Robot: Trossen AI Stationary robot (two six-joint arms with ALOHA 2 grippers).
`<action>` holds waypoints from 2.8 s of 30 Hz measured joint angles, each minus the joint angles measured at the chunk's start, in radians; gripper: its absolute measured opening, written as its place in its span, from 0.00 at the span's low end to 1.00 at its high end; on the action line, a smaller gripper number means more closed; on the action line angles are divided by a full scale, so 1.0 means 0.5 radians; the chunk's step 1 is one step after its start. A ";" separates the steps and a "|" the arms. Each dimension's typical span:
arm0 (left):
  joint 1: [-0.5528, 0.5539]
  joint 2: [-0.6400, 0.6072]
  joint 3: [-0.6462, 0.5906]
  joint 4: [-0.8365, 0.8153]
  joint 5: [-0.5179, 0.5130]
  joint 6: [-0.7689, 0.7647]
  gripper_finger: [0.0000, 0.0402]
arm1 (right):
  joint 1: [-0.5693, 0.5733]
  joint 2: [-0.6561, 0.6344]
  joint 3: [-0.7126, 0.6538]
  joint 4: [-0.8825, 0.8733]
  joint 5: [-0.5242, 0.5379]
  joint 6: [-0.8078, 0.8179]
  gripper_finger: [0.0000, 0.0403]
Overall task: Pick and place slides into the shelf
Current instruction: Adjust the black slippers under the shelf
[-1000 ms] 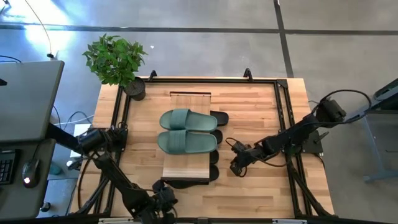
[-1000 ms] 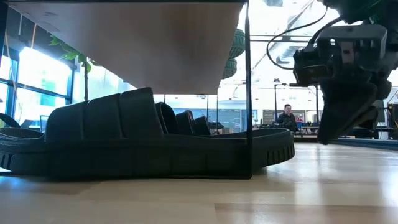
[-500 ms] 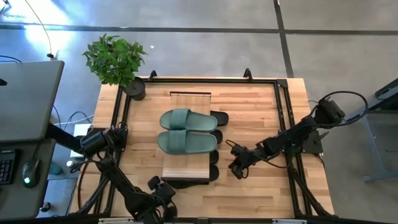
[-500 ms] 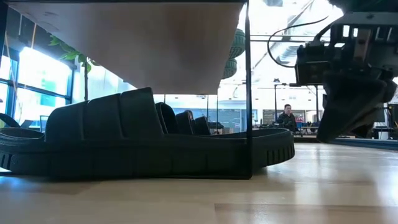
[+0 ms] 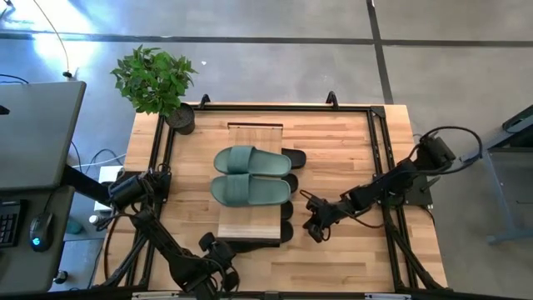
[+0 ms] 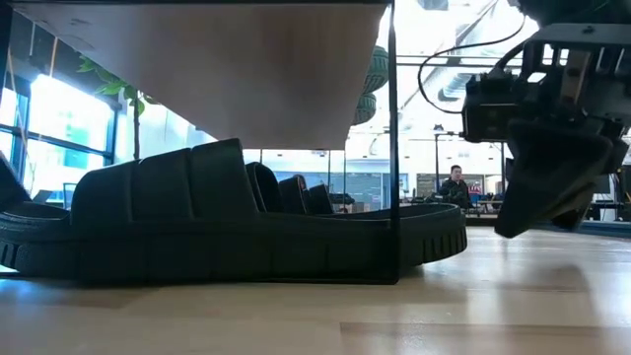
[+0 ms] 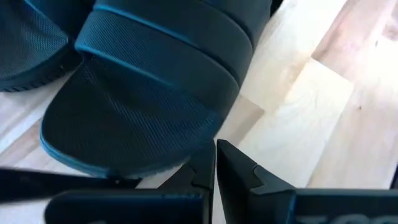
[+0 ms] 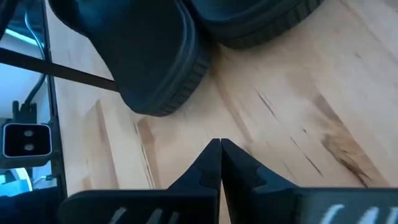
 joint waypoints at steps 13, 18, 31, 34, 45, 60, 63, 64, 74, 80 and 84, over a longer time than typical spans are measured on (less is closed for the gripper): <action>-0.037 0.023 0.001 0.240 0.020 -0.195 0.01 | 0.066 0.098 0.000 0.109 0.062 0.068 0.00; -0.048 0.109 -0.002 0.443 0.246 -0.126 0.00 | 0.107 0.098 0.000 0.059 0.058 0.087 0.00; 0.031 0.132 -0.001 0.344 -0.032 -0.217 0.00 | 0.113 0.098 0.000 0.198 0.017 0.296 0.00; 0.051 0.133 0.000 0.291 -0.052 -0.231 0.00 | 0.120 0.098 0.000 0.211 0.011 0.383 0.00; 0.084 0.224 0.004 0.261 -0.118 -0.344 0.00 | 0.122 0.098 0.001 0.196 0.034 0.456 0.00; 0.083 0.243 0.024 0.216 -0.136 -0.387 0.00 | 0.110 0.098 0.000 0.381 -0.070 0.283 0.00; 0.059 0.249 0.054 0.206 -0.130 -0.383 0.00 | 0.070 0.098 0.000 0.314 -0.023 0.336 0.00; 0.047 0.251 0.068 0.204 -0.126 -0.381 0.00 | 0.057 0.098 0.000 0.280 -0.008 0.353 0.00; -0.114 0.253 0.308 0.134 -0.023 -0.214 0.00 | 0.011 0.098 0.000 0.283 0.019 0.349 0.00; -0.151 0.252 0.476 -0.047 -0.125 -0.278 0.00 | 0.011 0.098 0.000 0.285 0.083 0.347 0.00; -0.150 0.250 0.622 -0.237 -0.268 -0.278 0.00 | 0.011 0.100 0.000 0.283 0.119 0.350 0.00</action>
